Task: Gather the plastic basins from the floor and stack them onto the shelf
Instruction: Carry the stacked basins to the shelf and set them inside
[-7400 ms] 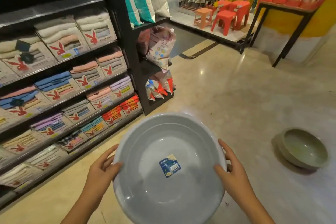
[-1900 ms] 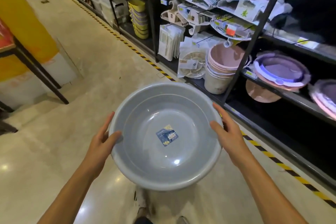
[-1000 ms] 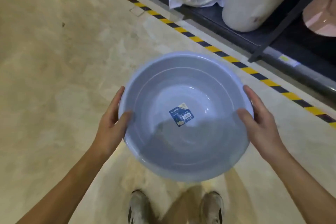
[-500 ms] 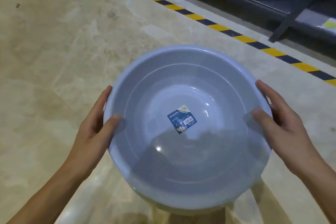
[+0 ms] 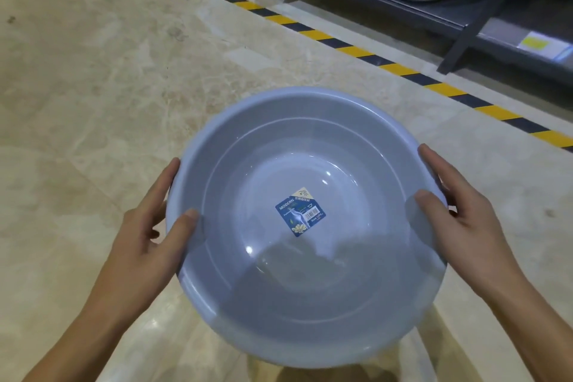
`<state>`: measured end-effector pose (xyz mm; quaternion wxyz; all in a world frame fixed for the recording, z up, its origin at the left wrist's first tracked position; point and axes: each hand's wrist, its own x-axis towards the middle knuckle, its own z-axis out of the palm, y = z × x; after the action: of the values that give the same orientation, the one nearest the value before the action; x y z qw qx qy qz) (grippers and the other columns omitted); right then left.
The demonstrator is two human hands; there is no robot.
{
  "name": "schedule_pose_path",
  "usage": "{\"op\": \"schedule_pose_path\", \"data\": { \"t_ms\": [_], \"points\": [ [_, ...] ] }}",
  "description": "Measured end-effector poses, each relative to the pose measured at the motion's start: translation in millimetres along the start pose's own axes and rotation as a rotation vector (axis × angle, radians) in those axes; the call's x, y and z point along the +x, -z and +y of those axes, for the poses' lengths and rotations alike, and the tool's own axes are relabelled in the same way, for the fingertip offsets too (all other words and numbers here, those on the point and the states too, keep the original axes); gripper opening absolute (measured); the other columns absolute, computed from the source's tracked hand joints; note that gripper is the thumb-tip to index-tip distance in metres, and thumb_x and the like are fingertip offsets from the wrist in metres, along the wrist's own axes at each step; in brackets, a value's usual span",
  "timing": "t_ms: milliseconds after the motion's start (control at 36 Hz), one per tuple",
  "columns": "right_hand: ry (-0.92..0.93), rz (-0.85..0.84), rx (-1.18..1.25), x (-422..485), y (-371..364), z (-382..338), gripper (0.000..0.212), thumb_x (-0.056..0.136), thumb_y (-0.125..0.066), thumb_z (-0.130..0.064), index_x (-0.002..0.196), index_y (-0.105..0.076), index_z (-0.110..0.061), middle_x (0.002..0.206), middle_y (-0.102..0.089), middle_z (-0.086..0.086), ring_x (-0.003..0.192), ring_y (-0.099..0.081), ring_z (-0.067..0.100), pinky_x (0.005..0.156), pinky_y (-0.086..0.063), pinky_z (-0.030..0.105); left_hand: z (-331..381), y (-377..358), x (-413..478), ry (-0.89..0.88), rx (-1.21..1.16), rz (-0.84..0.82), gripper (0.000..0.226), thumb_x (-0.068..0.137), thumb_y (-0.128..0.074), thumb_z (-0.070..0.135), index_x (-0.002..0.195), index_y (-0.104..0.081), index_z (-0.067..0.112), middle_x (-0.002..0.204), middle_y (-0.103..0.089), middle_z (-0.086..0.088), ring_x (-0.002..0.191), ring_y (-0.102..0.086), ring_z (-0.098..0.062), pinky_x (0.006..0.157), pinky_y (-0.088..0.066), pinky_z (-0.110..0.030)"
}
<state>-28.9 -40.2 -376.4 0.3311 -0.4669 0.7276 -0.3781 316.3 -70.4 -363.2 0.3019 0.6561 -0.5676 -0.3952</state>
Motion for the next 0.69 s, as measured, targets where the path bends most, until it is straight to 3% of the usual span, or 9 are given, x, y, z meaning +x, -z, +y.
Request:
{"op": "schedule_pose_path", "data": {
  "t_ms": [83, 139, 194, 250, 361, 444, 500, 611, 694],
  "points": [
    [0.001, 0.034, -0.037, 0.1, -3.9, 6.9, 0.052, 0.1, -0.052, -0.02, 0.139, -0.05, -0.055, 0.127, -0.061, -0.016, 0.104, -0.057, -0.004, 0.088, -0.043, 0.021, -2.8, -0.3, -2.0, 0.001, 0.004, 0.007, 0.061, 0.097, -0.058, 0.03, 0.135, -0.033, 0.07, 0.107, -0.067, 0.035, 0.089, -0.069, 0.0, 0.085, -0.054, -0.039],
    [-0.006, 0.04, -0.043, 0.0, -4.5, 9.4, 0.051, 0.1, -0.053, -0.021, 0.139, -0.05, -0.055, 0.126, -0.06, -0.013, 0.107, -0.057, 0.002, 0.091, -0.045, 0.026, -3.4, 0.5, -3.3, 0.013, 0.017, -0.002, 0.061, 0.097, -0.058, 0.031, 0.135, -0.032, 0.071, 0.106, -0.064, 0.042, 0.086, -0.068, 0.004, 0.086, -0.054, -0.041],
    [-0.008, 0.041, -0.032, -1.5, -4.0, 9.5, 0.051, 0.1, -0.055, -0.023, 0.138, -0.05, -0.057, 0.126, -0.06, -0.014, 0.11, -0.058, 0.009, 0.095, -0.048, 0.033, -3.2, 1.9, -4.5, 0.007, 0.054, -0.005, 0.062, 0.093, -0.061, 0.038, 0.137, -0.031, 0.069, 0.11, -0.056, 0.05, 0.095, -0.064, 0.009, 0.095, -0.05, -0.045],
    [-0.004, 0.045, -0.023, -3.0, -3.1, 8.6, 0.05, 0.099, -0.056, -0.026, 0.138, -0.049, -0.057, 0.125, -0.061, -0.018, 0.106, -0.059, 0.005, 0.091, -0.051, 0.034, -3.4, 3.2, -4.1, -0.026, 0.072, 0.004, 0.062, 0.089, -0.061, 0.042, 0.14, -0.033, 0.064, 0.119, -0.05, 0.053, 0.115, -0.054, 0.012, 0.103, -0.045, -0.045],
    [-0.011, 0.043, 0.051, -2.1, 0.2, 8.5, 0.049, 0.099, -0.058, -0.031, 0.14, -0.047, -0.055, 0.126, -0.059, -0.019, 0.108, -0.057, -0.009, 0.084, -0.05, 0.026, -6.8, 3.9, 0.0, -0.038, 0.008, 0.007, 0.069, 0.078, -0.059, 0.059, 0.14, -0.029, 0.067, 0.138, -0.048, 0.033, 0.133, -0.046, -0.005, 0.111, -0.04, -0.046],
    [-0.036, -0.016, 0.127, -3.9, 3.6, 13.3, 0.051, 0.098, -0.058, -0.038, 0.14, -0.042, -0.062, 0.141, -0.051, -0.019, 0.126, -0.051, -0.003, 0.093, -0.049, 0.03, -10.0, 5.4, 4.3, -0.036, -0.097, 0.009, 0.074, 0.073, -0.057, 0.065, 0.139, -0.022, 0.071, 0.149, -0.04, 0.025, 0.134, -0.038, 0.009, 0.107, -0.039, -0.036],
    [-0.054, -0.082, 0.196, -7.3, 3.5, 15.6, 0.055, 0.093, -0.058, -0.045, 0.141, -0.037, -0.065, 0.146, -0.045, -0.03, 0.133, -0.044, -0.008, 0.099, -0.045, 0.029, -15.1, 5.9, 5.0, -0.007, -0.16, -0.038, 0.075, 0.07, -0.055, 0.071, 0.137, -0.021, 0.074, 0.153, -0.034, 0.026, 0.136, -0.036, 0.007, 0.113, -0.035, -0.042],
    [-0.024, -0.168, 0.265, -11.3, 0.6, 18.6, 0.07, 0.085, -0.058, -0.047, 0.147, -0.028, -0.062, 0.142, -0.034, -0.05, 0.129, -0.039, -0.022, 0.103, -0.039, 0.026, -28.8, 0.6, 3.8, 0.045, -0.277, -0.157, 0.072, 0.072, -0.055, 0.073, 0.134, -0.019, 0.077, 0.154, -0.026, 0.035, 0.142, -0.036, -0.004, 0.115, -0.031, -0.054],
    [-0.008, -0.204, 0.295, -10.3, 1.0, 20.6, 0.074, 0.085, -0.059, -0.042, 0.147, -0.026, -0.063, 0.145, -0.032, -0.049, 0.134, -0.038, -0.017, 0.108, -0.039, 0.032, -35.1, -2.3, 4.8, 0.013, -0.317, -0.139, 0.071, 0.073, -0.054, 0.071, 0.134, -0.019, 0.077, 0.146, -0.03, 0.042, 0.136, -0.037, 0.01, 0.116, -0.03, -0.053]
  ]
}}
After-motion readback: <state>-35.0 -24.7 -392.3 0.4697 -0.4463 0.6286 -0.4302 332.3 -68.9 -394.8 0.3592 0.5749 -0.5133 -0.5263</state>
